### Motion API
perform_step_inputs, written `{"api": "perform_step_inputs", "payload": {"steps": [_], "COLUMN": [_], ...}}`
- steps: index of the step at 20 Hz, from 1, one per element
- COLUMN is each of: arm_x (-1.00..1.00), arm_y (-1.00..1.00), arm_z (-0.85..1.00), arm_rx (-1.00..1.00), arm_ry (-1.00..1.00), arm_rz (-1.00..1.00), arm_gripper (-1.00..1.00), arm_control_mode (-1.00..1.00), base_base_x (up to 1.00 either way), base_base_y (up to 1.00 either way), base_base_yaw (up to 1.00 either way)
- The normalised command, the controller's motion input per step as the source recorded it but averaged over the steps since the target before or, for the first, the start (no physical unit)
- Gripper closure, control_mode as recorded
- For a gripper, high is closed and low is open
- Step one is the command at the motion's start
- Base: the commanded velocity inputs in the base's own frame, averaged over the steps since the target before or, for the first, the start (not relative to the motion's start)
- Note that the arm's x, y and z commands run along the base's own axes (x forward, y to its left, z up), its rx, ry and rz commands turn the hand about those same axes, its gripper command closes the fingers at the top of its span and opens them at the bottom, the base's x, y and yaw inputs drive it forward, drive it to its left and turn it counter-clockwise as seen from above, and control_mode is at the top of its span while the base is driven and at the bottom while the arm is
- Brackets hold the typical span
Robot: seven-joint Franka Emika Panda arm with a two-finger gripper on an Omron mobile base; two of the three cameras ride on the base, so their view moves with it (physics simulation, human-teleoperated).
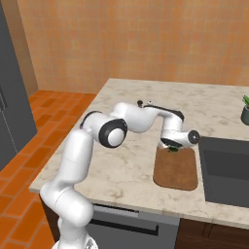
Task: Pick up the sponge from the counter and clean the cutting board by briefly scrubbing or pressing down on the cutting board. Once finished, release the sponge.
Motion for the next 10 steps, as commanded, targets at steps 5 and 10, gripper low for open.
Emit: {"api": "perform_step_inputs", "payload": {"steps": [5, 10], "arm_x": [-0.7, -0.83], "arm_y": [-0.25, -0.25], "arm_z": [-0.08, -0.02], "arm_rx": [0.01, 0.03], "arm_ry": [0.0, 0.0], "arm_rz": [0.0, 0.0], "arm_gripper": [1.0, 1.0], "arm_control_mode": [-1.0, -1.0], "base_base_x": [0.0, 0.0], "base_base_y": [0.0, 0.0], "base_base_yaw": [0.0, 0.0]}}
